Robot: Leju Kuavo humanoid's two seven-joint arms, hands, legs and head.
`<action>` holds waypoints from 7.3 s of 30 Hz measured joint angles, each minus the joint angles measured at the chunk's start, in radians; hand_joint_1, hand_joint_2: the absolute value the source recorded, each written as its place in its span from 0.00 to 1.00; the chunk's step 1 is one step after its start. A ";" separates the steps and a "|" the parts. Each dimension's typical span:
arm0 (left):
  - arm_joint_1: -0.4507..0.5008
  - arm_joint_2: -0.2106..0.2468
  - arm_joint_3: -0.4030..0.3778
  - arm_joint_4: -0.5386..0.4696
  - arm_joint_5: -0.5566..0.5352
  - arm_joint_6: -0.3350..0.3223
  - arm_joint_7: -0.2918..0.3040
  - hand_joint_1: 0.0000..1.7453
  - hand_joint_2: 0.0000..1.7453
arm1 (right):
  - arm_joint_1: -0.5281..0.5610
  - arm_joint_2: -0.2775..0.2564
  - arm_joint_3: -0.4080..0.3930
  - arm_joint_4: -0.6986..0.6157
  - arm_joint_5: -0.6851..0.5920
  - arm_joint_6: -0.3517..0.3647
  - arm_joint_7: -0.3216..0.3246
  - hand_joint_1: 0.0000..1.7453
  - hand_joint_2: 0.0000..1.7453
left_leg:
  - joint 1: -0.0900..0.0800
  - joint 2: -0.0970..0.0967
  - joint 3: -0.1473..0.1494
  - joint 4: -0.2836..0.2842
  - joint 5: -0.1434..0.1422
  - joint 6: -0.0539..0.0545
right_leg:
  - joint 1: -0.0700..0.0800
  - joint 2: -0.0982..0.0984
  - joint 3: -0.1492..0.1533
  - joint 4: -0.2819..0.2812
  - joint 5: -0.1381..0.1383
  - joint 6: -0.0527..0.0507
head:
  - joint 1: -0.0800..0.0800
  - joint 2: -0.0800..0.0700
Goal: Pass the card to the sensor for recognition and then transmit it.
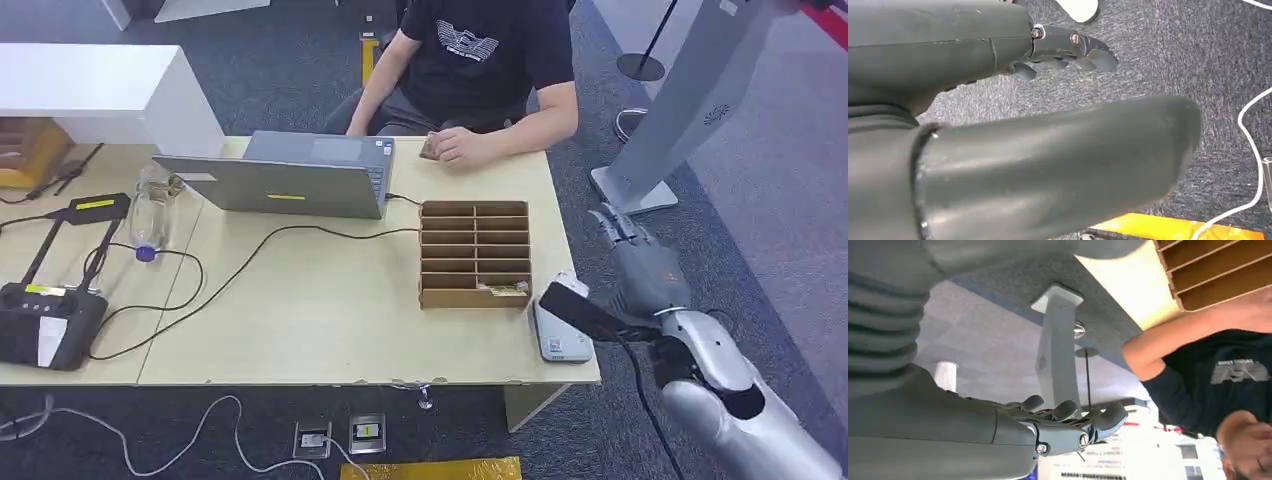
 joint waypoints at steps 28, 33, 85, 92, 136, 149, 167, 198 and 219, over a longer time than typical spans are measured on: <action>0.000 -0.018 0.001 0.000 -0.026 0.013 -0.006 0.00 0.00 | -0.010 0.126 0.232 0.201 0.284 -0.196 -0.037 0.00 1.00 | 0.000 0.000 0.000 0.000 0.000 0.000 | 0.000 0.000 0.000 0.001 -0.001 -0.001 | 0.000 0.000; 0.000 -0.018 0.001 0.000 -0.026 0.011 -0.006 0.00 0.00 | -0.039 0.177 0.249 0.243 0.284 -0.182 -0.040 0.00 1.00 | 0.001 0.000 0.000 0.000 0.000 0.000 | 0.000 0.000 0.000 0.001 -0.001 -0.001 | 0.000 0.000; -0.001 -0.020 0.001 0.000 -0.027 0.010 -0.006 0.00 0.00 | -0.114 0.410 0.212 0.535 0.422 -0.204 -0.055 0.00 1.00 | 0.001 0.000 0.000 0.000 0.000 0.000 | 0.001 0.000 0.000 0.001 -0.001 -0.001 | 0.000 0.000; -0.002 -0.020 0.001 0.000 -0.041 0.011 -0.002 0.00 0.00 | -0.115 0.416 0.201 0.552 0.424 -0.200 -0.055 0.00 1.00 | 0.001 0.000 0.000 0.000 0.000 0.000 | 0.000 0.000 0.000 0.001 -0.001 -0.001 | 0.000 0.000; -0.004 -0.020 0.001 0.000 -0.050 0.009 0.009 0.00 0.00 | -0.096 0.391 0.113 0.522 0.429 -0.142 -0.010 0.00 1.00 | 0.001 0.001 0.001 0.000 0.000 0.000 | 0.001 0.001 0.000 0.001 -0.001 -0.001 | 0.000 0.000; -0.003 -0.020 0.001 0.000 -0.050 0.003 0.009 0.00 0.00 | -0.084 0.407 0.137 0.542 0.364 -0.172 -0.052 0.00 1.00 | 0.001 0.001 0.001 0.000 0.000 0.000 | 0.001 0.001 0.000 0.001 -0.001 -0.001 | 0.000 0.000; -0.003 -0.020 0.001 0.000 -0.050 0.003 0.009 0.00 0.00 | -0.084 0.416 0.166 0.570 0.350 -0.175 -0.051 1.00 1.00 | 0.001 0.001 0.001 0.000 0.000 0.000 | 0.001 0.001 0.000 0.001 -0.001 -0.001 | 0.000 0.000; -0.004 -0.020 0.001 0.000 -0.049 0.004 0.016 0.00 0.00 | -0.107 0.438 0.173 0.600 0.333 -0.182 -0.054 1.00 1.00 | 0.001 0.001 0.001 0.000 0.000 0.000 | 0.001 0.001 0.000 0.001 -0.001 -0.001 | 0.000 0.000; -0.001 -0.020 0.001 0.000 -0.051 0.012 -0.005 0.00 0.00 | -0.232 0.416 0.025 0.323 0.435 -0.092 -0.131 1.00 1.00 | 0.001 0.002 0.001 0.000 0.000 -0.001 | 0.001 0.003 0.000 0.001 0.001 -0.002 | 0.000 0.000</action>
